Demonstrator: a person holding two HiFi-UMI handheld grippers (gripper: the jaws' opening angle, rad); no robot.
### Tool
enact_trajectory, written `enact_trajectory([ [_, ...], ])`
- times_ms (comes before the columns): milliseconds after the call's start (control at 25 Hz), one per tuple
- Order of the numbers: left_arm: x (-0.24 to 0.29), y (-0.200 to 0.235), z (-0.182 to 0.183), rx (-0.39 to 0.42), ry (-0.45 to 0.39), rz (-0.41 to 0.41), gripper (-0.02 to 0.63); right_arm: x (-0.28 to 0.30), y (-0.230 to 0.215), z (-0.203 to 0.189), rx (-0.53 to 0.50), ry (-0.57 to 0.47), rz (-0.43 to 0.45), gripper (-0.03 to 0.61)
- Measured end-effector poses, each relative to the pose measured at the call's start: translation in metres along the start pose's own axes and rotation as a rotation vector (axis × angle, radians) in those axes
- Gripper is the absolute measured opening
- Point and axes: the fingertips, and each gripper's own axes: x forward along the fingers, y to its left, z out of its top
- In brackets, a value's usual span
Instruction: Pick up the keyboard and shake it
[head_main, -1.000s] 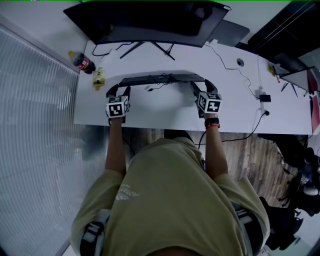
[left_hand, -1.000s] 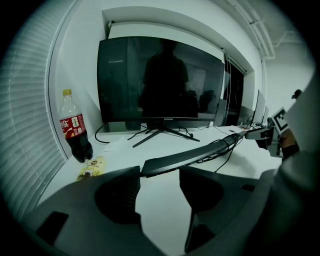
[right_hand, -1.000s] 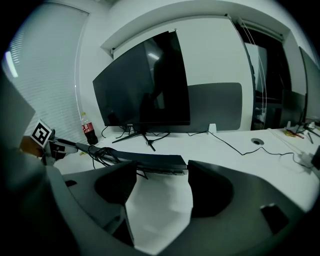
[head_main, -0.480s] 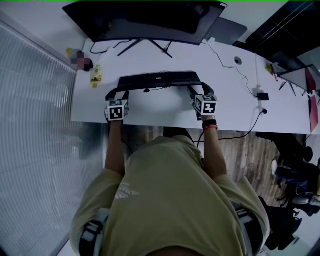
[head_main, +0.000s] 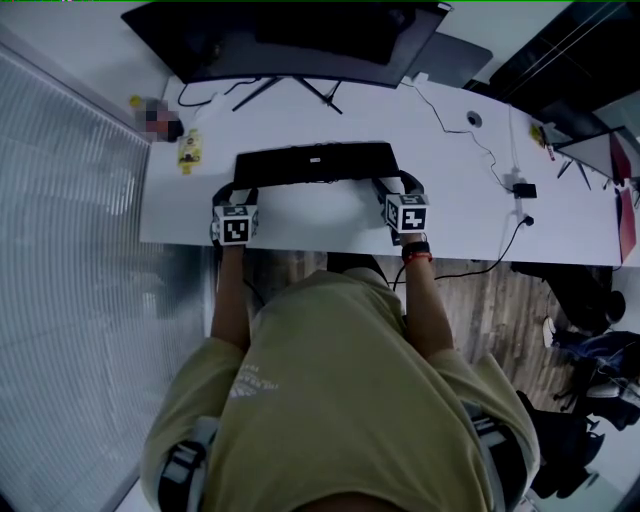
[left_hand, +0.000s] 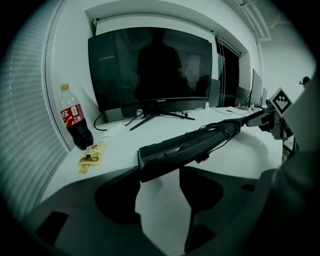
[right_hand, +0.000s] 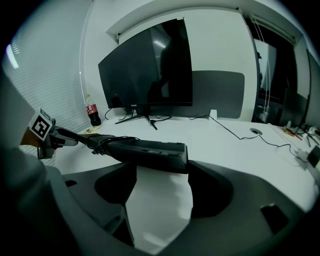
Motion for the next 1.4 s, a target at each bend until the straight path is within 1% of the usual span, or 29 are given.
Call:
enact_trajectory([
  [120,0.003,0.001,-0.006,0.021,0.019,0.009,0.255,0.001,0.001,-0.007,-0.005,0.017,-0.006,0.324],
  [240,0.006,-0.002,-0.013,0.023,0.039,-0.005,0.255,0.002,0.004,-0.013,-0.005,0.031,-0.011,0.324],
  [360,0.009,0.0,-0.019,0.039,0.067,0.007,0.255,0.004,0.003,-0.019,-0.002,0.046,-0.021,0.324],
  [680,0.019,-0.004,-0.032,0.079,0.117,-0.006,0.256,0.01,0.004,-0.038,-0.01,0.106,-0.045,0.324],
  [920,0.02,-0.003,-0.03,0.103,0.105,-0.02,0.262,0.016,0.006,-0.048,0.003,0.138,-0.053,0.327],
  [1000,0.019,-0.001,-0.031,0.096,0.103,-0.018,0.262,0.016,0.006,-0.05,0.018,0.14,-0.063,0.326],
  [1120,0.015,0.0,-0.034,0.03,0.111,-0.032,0.263,0.012,0.004,-0.05,0.064,0.131,-0.07,0.325],
  [1160,0.014,0.001,-0.034,0.021,0.104,-0.037,0.288,0.01,0.003,-0.047,0.077,0.123,-0.076,0.325],
  [1200,0.011,0.002,-0.032,0.02,0.088,-0.041,0.31,0.006,0.004,-0.043,0.086,0.108,-0.083,0.325],
  [1320,-0.002,0.001,-0.015,0.009,0.019,-0.053,0.311,-0.005,0.008,-0.018,0.099,0.03,-0.094,0.325],
  [1400,-0.01,0.0,-0.01,-0.016,0.0,-0.055,0.311,-0.013,0.015,0.0,0.099,-0.018,-0.087,0.325],
])
